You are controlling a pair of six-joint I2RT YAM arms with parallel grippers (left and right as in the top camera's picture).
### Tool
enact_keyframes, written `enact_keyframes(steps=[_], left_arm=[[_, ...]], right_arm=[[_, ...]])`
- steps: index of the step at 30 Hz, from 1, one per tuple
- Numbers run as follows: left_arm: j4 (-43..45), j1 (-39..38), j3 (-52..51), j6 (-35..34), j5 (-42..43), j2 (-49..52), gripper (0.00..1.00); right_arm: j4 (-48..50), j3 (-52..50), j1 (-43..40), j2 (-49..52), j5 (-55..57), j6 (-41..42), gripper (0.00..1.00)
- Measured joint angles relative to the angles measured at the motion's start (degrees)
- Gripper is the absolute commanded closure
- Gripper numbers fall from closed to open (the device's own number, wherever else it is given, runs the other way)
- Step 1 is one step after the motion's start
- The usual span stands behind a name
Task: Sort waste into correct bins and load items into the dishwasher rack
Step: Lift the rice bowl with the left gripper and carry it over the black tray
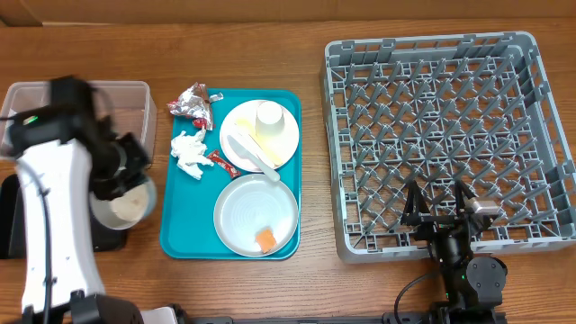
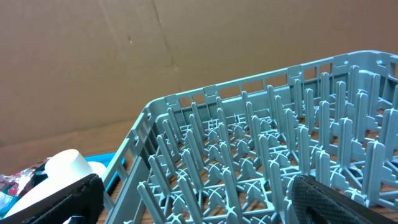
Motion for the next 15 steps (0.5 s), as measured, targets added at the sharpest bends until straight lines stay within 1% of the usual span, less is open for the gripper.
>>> enact_keyframes(steps=[6, 11, 15], left_arm=[[0.81, 12.28, 0.11, 4.09, 2.19, -1.73, 0.96], [3.54, 20.20, 0.13, 4.68, 4.94, -1.73, 0.96], [7.06, 24.48, 0.13, 4.70, 7.45, -1.46, 0.96]], right_arm=[[-0.02, 0.00, 0.00, 0.00, 0.00, 0.02, 0.00], [0.02, 0.00, 0.00, 0.00, -0.02, -0.02, 0.00], [0.02, 0.00, -0.02, 0.00, 0.00, -0.02, 0.00]])
